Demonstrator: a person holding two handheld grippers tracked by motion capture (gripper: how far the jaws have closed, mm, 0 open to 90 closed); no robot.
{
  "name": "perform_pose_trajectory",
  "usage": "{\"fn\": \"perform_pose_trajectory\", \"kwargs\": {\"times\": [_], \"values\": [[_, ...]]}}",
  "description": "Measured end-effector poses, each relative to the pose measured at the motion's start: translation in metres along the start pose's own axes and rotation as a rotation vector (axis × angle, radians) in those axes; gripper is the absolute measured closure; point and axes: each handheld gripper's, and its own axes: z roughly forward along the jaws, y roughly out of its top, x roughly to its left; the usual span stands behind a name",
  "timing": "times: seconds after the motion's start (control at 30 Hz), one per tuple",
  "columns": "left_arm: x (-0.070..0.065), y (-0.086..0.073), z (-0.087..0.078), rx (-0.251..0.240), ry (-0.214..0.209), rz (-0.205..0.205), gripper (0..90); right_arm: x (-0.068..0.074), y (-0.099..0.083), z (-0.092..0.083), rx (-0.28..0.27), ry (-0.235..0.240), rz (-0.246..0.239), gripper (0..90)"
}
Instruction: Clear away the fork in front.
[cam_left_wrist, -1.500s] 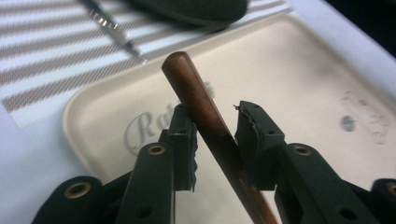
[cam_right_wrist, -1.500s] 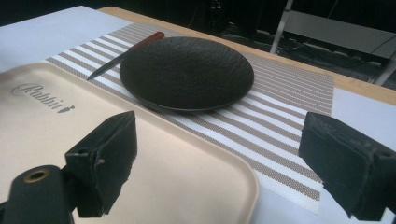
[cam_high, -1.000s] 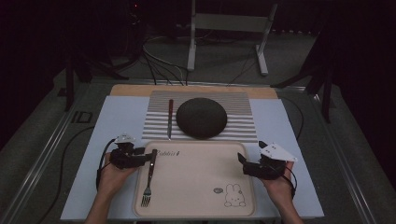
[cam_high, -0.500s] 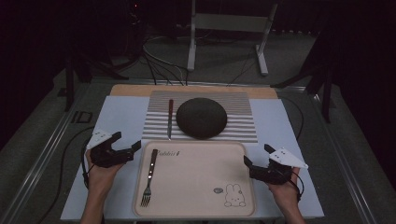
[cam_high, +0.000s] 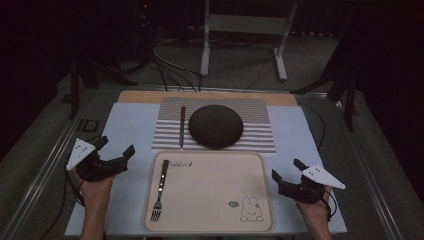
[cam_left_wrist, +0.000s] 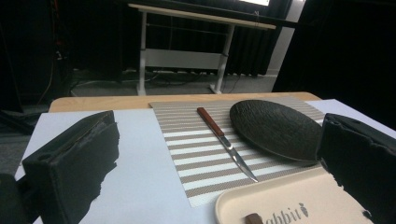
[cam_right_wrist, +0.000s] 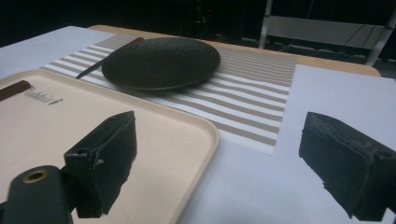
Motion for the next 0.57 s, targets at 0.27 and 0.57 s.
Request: {"fn": "perform_pose_trajectory", "kwargs": {"times": [0.27,0.57], "values": [[-0.0012,-0.0006,0.0015,0.012,-0.009,0.011,0.0,-0.0017,-0.0026,-0.0006,0.003,-0.012,-0.007,11.2],[-0.0011,-0.0033,0.0046,0.027,0.003,0.011,0.0,-0.0049,-0.0056,0.001,0.016,-0.041,-0.021,11.0]]}}
